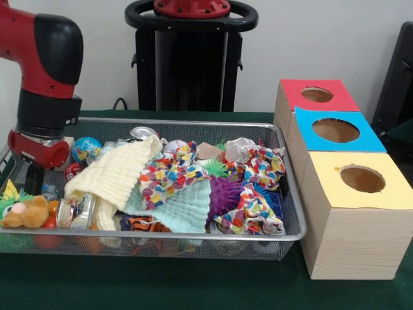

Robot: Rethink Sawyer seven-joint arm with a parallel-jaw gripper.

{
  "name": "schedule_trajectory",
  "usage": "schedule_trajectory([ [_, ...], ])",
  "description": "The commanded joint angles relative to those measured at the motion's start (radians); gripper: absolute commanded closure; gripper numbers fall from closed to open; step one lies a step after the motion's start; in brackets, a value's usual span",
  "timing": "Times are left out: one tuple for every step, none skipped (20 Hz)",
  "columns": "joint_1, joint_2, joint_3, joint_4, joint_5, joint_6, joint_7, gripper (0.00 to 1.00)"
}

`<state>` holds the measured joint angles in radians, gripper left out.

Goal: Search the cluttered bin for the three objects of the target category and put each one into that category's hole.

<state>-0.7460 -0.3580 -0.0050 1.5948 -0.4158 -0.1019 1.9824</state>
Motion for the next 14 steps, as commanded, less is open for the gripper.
schedule_trajectory([
  [0.003,0.226,0.068,-0.073,-0.038,0.081,0.027,1.00],
  [0.007,0.218,0.066,-0.068,-0.035,0.090,0.027,1.00],
  [0.015,0.214,0.059,-0.064,-0.032,0.089,0.031,1.00],
  [0.022,0.208,0.054,-0.059,-0.028,0.093,0.033,1.00],
  [0.030,0.204,0.047,-0.055,-0.024,0.094,0.038,1.00],
  [0.034,0.198,0.045,-0.050,-0.021,0.097,0.040,1.00],
  [0.037,0.190,0.042,-0.042,-0.019,0.100,0.042,1.00],
  [0.041,0.183,0.040,-0.035,-0.018,0.103,0.044,1.00],
  [0.045,0.167,0.038,-0.021,-0.014,0.116,0.046,1.00],
  [0.055,0.145,0.032,-0.001,-0.007,0.128,0.052,1.00],
  [0.065,0.123,0.025,0.020,0.000,0.140,0.058,1.00],
  [0.073,0.100,0.021,0.042,0.006,0.151,0.064,1.00],
  [0.075,0.074,0.025,0.066,0.009,0.170,0.064,1.00],
  [0.080,0.053,0.023,0.085,0.014,0.182,0.067,1.00],
])
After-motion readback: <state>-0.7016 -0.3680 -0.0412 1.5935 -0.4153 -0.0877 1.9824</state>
